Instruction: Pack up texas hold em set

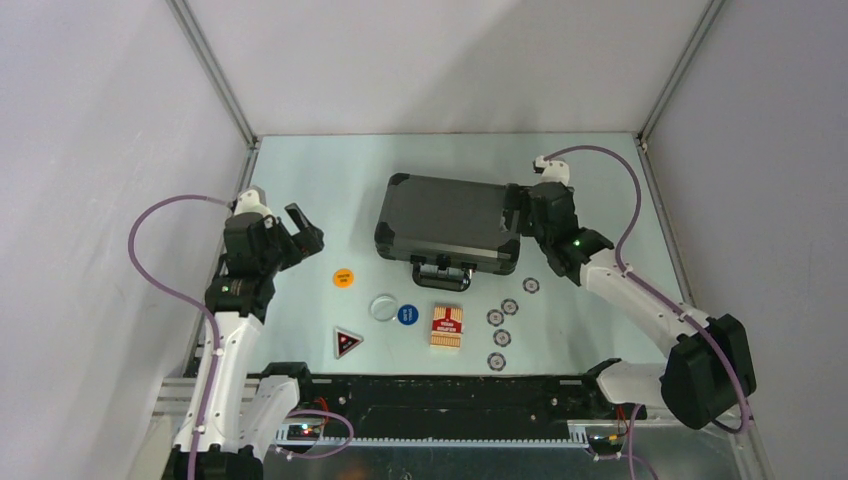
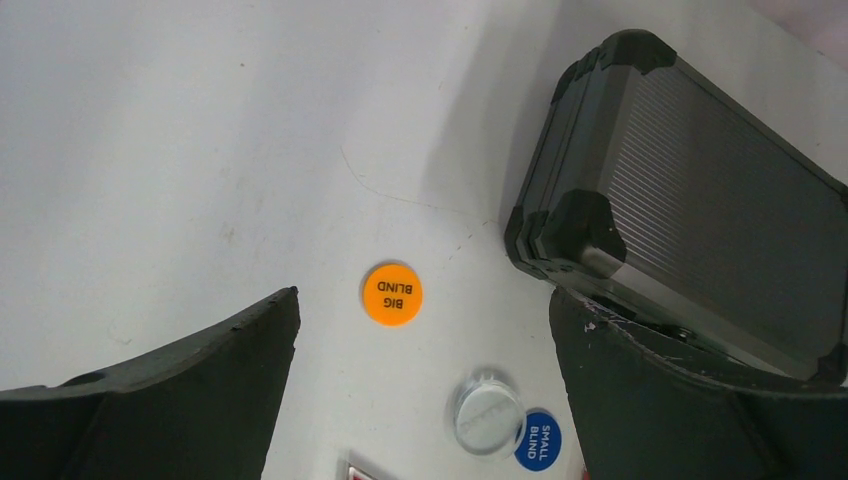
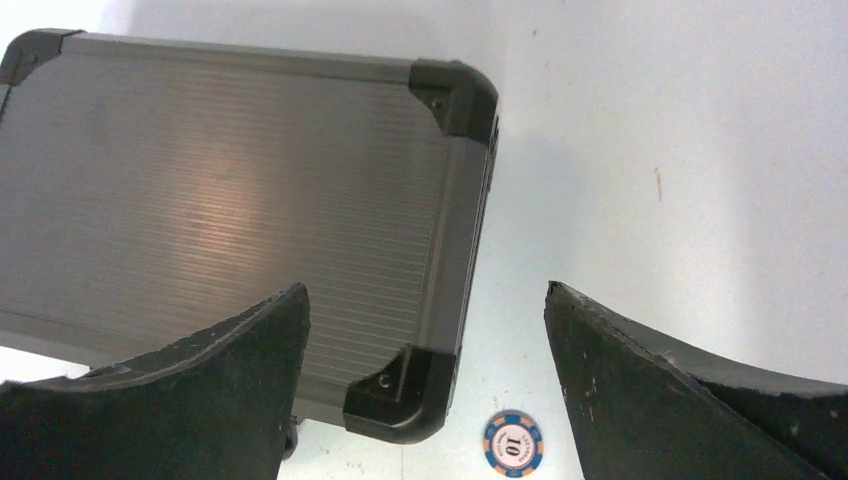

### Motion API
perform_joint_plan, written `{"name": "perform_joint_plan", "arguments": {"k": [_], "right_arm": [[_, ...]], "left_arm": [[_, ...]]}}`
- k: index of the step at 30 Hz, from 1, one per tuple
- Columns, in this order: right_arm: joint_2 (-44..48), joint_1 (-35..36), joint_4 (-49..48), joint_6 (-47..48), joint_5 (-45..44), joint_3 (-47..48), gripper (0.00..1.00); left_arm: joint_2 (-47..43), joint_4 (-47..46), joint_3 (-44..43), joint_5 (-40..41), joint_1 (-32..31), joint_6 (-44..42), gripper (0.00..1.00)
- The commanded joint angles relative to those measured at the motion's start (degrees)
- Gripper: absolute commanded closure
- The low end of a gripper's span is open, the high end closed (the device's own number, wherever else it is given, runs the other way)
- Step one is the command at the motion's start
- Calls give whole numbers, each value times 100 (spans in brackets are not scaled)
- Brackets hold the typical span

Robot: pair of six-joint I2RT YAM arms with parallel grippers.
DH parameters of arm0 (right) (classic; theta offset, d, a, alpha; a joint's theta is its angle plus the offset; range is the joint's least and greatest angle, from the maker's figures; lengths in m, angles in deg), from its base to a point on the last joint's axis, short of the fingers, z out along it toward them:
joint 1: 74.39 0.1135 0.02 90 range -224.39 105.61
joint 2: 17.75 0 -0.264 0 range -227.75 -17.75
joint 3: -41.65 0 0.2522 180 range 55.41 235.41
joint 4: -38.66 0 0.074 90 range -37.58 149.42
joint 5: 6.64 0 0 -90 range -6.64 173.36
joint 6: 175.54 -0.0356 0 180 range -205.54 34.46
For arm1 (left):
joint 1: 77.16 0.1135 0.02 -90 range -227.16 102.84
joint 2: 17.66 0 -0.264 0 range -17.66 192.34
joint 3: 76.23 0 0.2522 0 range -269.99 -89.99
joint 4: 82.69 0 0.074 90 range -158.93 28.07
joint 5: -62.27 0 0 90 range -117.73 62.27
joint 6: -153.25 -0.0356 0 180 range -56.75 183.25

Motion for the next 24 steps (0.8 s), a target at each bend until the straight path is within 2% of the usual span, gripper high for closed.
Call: {"name": "perform_joint_plan", "arguments": {"k": [1,3,5,6,9,14,18,24], "right_arm": [[256,-142,-72,-477,762,-364,9],[448,-142,-12,-700,900,-615,9],[605,-233,208,-1085,773,-835,9],[686,-296,322,-1423,652,-926,9],[836,-743,643,-1827,665,-1189,10],[973,-1435,872,-2041,938,-1292,11],[709,-1808,691,-1916,1482,-1298,10],[75,-1940,400,-1663,2026,-1192,10]], "left_arm": [[121,-353,148,-434,-1,429,0],[154,-580,280,-438,-194,796,0],[212,-826,456,-111,-574,1153,0],[249,-994,579,319,-708,1374,0],[657,-1415,736,726,-1133,1708,0],[1666,-1910,388,1258,-1176,1733,1],[2612,-1916,-64,1154,-1135,1627,2],[3719,-1917,-623,315,-1132,1328,9]]}}
